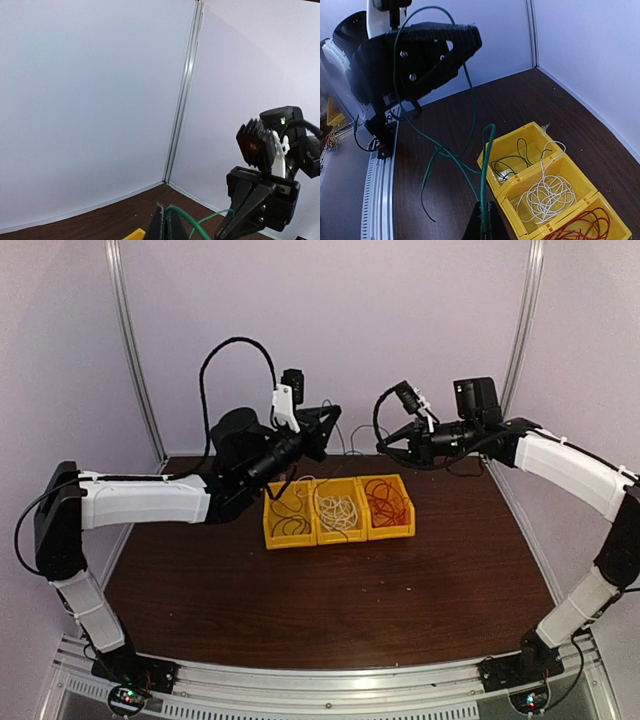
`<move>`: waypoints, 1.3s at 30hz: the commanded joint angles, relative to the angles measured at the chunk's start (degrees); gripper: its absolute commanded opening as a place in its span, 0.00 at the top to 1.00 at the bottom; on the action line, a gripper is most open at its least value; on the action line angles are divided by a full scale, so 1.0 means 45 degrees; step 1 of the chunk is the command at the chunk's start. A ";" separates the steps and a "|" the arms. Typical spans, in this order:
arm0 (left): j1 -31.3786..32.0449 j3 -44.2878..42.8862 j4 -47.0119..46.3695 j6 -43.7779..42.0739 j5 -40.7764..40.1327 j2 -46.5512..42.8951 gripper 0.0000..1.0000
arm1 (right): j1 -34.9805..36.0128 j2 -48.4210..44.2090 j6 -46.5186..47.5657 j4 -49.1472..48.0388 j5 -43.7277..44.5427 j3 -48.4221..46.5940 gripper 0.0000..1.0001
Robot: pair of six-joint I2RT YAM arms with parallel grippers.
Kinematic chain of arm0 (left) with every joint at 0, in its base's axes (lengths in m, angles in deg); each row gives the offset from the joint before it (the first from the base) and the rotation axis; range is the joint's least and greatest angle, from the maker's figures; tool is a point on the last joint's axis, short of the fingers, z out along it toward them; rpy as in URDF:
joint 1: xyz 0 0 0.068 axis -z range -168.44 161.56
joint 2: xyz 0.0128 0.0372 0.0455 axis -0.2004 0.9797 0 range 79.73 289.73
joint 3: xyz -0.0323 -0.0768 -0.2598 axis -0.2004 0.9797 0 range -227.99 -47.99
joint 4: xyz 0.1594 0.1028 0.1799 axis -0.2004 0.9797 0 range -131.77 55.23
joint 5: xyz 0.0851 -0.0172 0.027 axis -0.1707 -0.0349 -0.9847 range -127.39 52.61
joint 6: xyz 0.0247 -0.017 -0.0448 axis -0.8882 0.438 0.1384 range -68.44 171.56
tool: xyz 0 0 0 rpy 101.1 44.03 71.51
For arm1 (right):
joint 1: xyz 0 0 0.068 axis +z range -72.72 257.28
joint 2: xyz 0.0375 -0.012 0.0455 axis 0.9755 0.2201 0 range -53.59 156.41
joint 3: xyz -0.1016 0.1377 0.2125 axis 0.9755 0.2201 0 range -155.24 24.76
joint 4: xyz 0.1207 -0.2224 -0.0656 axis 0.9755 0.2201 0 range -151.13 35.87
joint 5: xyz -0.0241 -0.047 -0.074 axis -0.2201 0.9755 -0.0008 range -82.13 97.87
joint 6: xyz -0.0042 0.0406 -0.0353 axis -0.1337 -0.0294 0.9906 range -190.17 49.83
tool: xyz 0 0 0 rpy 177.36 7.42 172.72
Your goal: Untangle the cables
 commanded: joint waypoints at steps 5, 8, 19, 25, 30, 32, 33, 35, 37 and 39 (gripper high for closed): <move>-0.1926 0.1142 0.0044 -0.0300 -0.0076 -0.0329 1.00 | 0.1566 0.3132 0.0007 -0.0810 0.1444 -0.2227 1.00; -0.2339 0.1061 -0.0238 -0.0268 0.0098 0.0041 1.00 | 0.1931 0.4581 -0.0215 -0.0780 0.1506 -0.3475 1.00; -0.3135 0.1930 -0.2765 0.0417 -0.0559 0.2272 1.00 | 0.2457 0.8482 -0.1542 -0.1384 0.2180 -0.6006 1.00; -0.3828 0.2349 -0.3486 0.0999 -0.0359 0.2262 1.00 | 0.2640 0.9860 -0.2590 -0.1727 0.1907 -0.6610 1.00; -0.3989 0.1007 -0.2677 0.0728 0.0421 0.2206 1.00 | 0.2770 0.9924 -0.2661 -0.1721 0.1854 -0.6859 1.00; -0.3978 0.0660 -0.2604 0.0810 0.0584 0.2207 1.00 | 0.2785 0.9735 -0.2804 -0.1727 0.1911 -0.6868 1.00; -0.3981 0.0574 -0.2629 0.0885 0.0589 0.2191 1.00 | 0.2789 0.9612 -0.2883 -0.1750 0.1896 -0.6825 1.00; -0.3989 0.0483 -0.2692 0.0990 0.0893 0.2120 1.00 | 0.2832 0.9265 -0.2999 -0.1899 0.1812 -0.6609 1.00; -0.3981 0.0476 -0.2737 0.1063 0.1058 0.2032 1.00 | 0.2870 0.8931 -0.3014 -0.2019 0.1857 -0.6370 1.00; -0.3982 0.0576 -0.2790 0.1100 0.1049 0.1982 1.00 | 0.2920 0.8741 -0.3009 -0.2113 0.1940 -0.6225 1.00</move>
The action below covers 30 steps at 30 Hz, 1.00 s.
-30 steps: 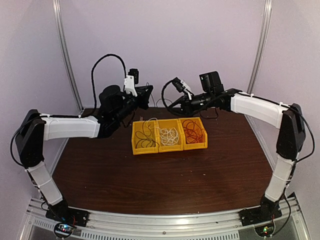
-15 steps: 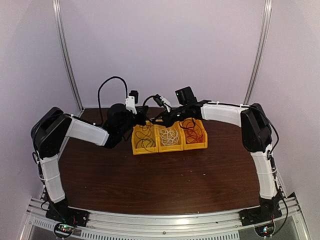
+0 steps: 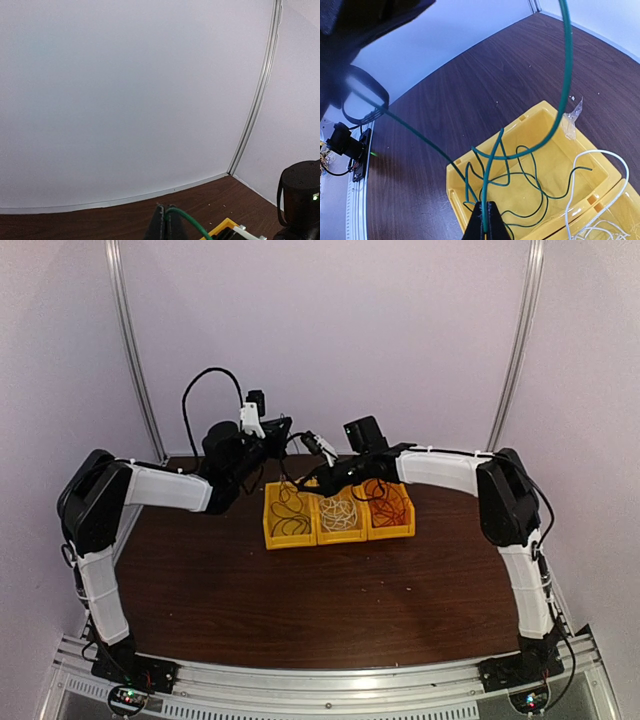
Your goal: Untangle the cables
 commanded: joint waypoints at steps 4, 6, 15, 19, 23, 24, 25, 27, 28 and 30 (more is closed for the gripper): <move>0.0038 0.0291 -0.1080 0.0155 0.0437 -0.0161 1.00 | 0.0173 -0.0900 -0.0092 -0.0589 0.0447 0.0141 1.00; 0.0043 0.0423 -0.1291 -0.0069 0.0551 0.0072 1.00 | 0.0173 -0.0609 -0.0089 -0.0576 0.0507 0.0071 1.00; 0.0037 0.2100 -0.1773 0.0194 0.0216 0.0157 1.00 | 0.0242 0.0574 -0.0123 -0.0367 0.1112 -0.0273 1.00; 0.0038 0.2534 -0.1435 0.0331 0.0302 0.0169 1.00 | 0.0292 0.0990 -0.0158 -0.0076 0.1343 -0.0562 1.00; 0.0049 0.3086 -0.1078 0.0515 0.0216 -0.0020 1.00 | 0.0335 0.1166 -0.0033 0.0182 0.1548 -0.0608 1.00; 0.0039 0.3219 -0.0976 0.0556 0.0217 -0.0074 1.00 | 0.0334 0.1195 -0.0009 0.0229 0.1580 -0.0608 1.00; 0.0048 0.3316 -0.0833 0.0596 0.0232 -0.0134 1.00 | 0.0339 0.1228 0.0002 0.0269 0.1601 -0.0608 1.00; 0.0042 0.3402 -0.0453 0.0703 0.0345 -0.0193 1.00 | 0.0347 0.1214 -0.0016 0.0320 0.1545 -0.0594 1.00; 0.0038 0.3393 -0.0204 0.0756 0.0389 -0.0205 1.00 | 0.0353 0.1162 -0.0016 0.0337 0.1516 -0.0574 0.99; 0.0055 0.3347 0.0230 0.0924 0.0495 -0.0205 1.00 | 0.0390 0.0961 -0.0003 0.0389 0.1466 -0.0522 0.93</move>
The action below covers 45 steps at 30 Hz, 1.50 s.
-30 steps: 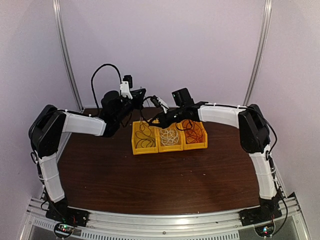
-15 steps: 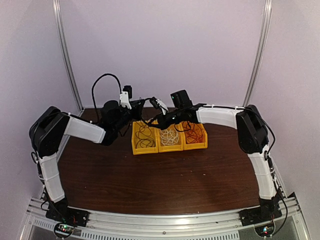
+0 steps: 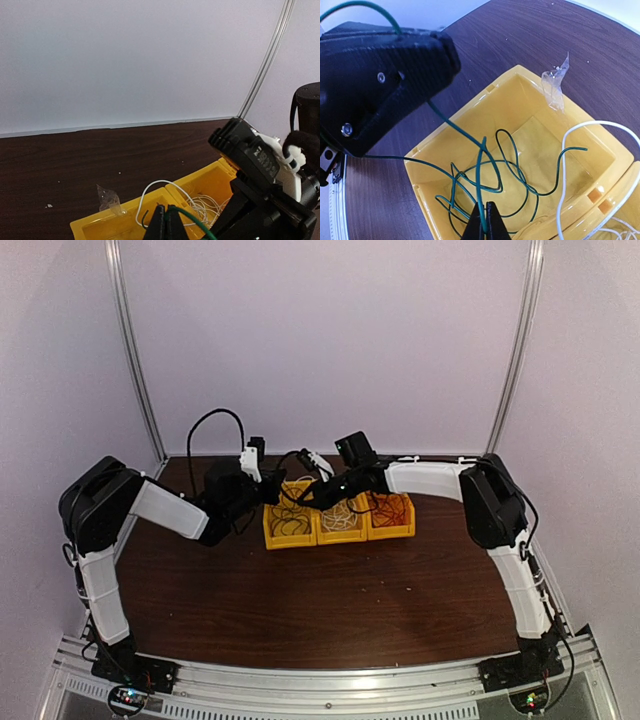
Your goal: Untangle the cables
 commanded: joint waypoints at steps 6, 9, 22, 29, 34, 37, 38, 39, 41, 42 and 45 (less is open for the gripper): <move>0.0053 -0.0112 0.0920 0.0544 0.0131 -0.0179 1.00 | 0.0135 -0.1421 0.0580 0.1483 0.0902 0.0006 0.70; 0.0048 -0.0366 0.1350 0.0676 -0.0019 -0.0022 1.00 | 0.0067 -0.2383 0.1403 0.2198 0.1175 0.0584 0.64; 0.0057 -0.0946 0.2020 0.0655 -0.0661 0.0160 1.00 | -0.0148 -0.3477 0.1779 0.2682 0.1067 0.0995 0.59; 0.0037 -0.0348 0.2281 -0.0703 -0.2288 -0.1609 1.00 | -0.0229 -0.4357 0.2161 0.2638 0.0960 0.1704 0.63; 0.0027 -0.0025 0.2373 -0.1204 -0.3017 -0.2259 1.00 | -0.0613 -0.5615 0.2526 0.2573 0.0920 0.3045 0.63; 0.0019 -0.0071 0.2733 -0.1373 -0.3718 -0.2369 1.00 | -0.0996 -0.6341 0.2667 0.2617 0.0756 0.3842 0.64; 0.0018 -0.0047 0.2779 -0.1454 -0.3998 -0.2474 1.00 | -0.1138 -0.6592 0.2731 0.2614 0.0727 0.4218 0.64; 0.0008 -0.0003 0.2758 -0.1544 -0.4173 -0.2563 1.00 | -0.1258 -0.6879 0.2788 0.2613 0.0723 0.4478 0.64; -0.0020 0.0004 0.2716 -0.1512 -0.4308 -0.2689 1.00 | -0.1520 -0.7384 0.2958 0.2615 0.0771 0.5009 0.64; -0.0021 -0.0065 0.2782 -0.1610 -0.4294 -0.2702 1.00 | -0.1673 -0.7630 0.3073 0.2613 0.0795 0.5246 0.64; -0.0022 -0.0037 0.2944 -0.1652 -0.4884 -0.2963 1.00 | -0.2023 -0.8361 0.3265 0.2628 0.0762 0.5904 0.64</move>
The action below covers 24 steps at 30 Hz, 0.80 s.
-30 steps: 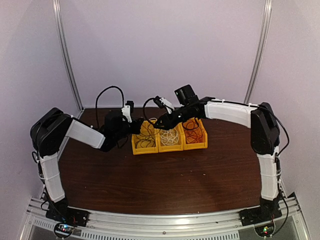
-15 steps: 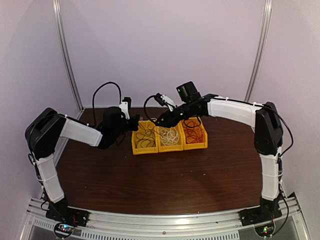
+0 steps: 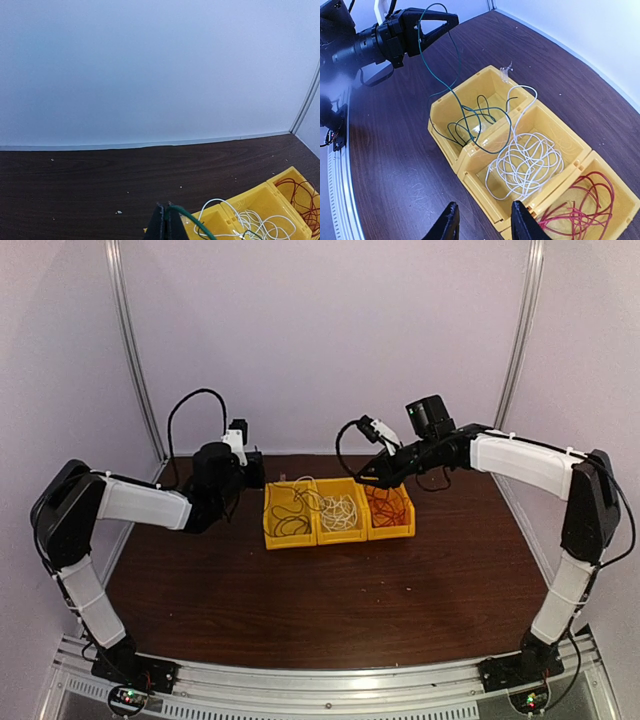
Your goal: Untangle the cables
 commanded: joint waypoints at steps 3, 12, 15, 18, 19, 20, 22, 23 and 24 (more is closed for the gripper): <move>-0.0046 0.0367 -0.0318 -0.0356 -0.1391 -0.0856 1.00 | -0.0906 -0.1492 0.0669 0.0117 -0.0262 0.1247 0.64; -0.0046 0.0585 -0.1104 0.0132 -0.0764 -0.1031 1.00 | -0.3767 -0.3990 0.1409 -0.0170 -0.0158 0.3904 0.63; -0.0046 0.0295 -0.1281 0.0361 -0.0479 -0.0734 1.00 | -0.4168 -0.4637 0.1516 -0.0610 -0.0072 0.5103 0.63; -0.0046 0.0036 -0.1152 0.0385 -0.0567 -0.0563 1.00 | -0.4306 -0.5104 0.1385 -0.1294 -0.0177 0.6157 0.63; -0.0046 -0.0041 -0.1116 0.0386 -0.0584 -0.0508 1.00 | -0.4325 -0.5217 0.1412 -0.1451 -0.0213 0.6412 0.62; -0.0046 -0.0128 -0.1096 0.0395 -0.0561 -0.0441 1.00 | -0.4335 -0.5280 0.1511 -0.1480 -0.0183 0.6542 0.62; -0.0046 -0.0534 -0.0855 0.0386 -0.0153 -0.0068 1.00 | -0.4433 -0.5311 0.1628 -0.1465 -0.0065 0.6637 0.62; -0.0046 -0.0786 -0.0702 0.0405 0.0210 0.0130 1.00 | -0.4510 -0.5285 0.1623 -0.1472 -0.0086 0.6658 0.62; -0.0046 -0.1017 -0.0715 0.0439 0.0668 0.0386 1.00 | -0.4578 -0.5257 0.1601 -0.1539 -0.0182 0.6719 0.62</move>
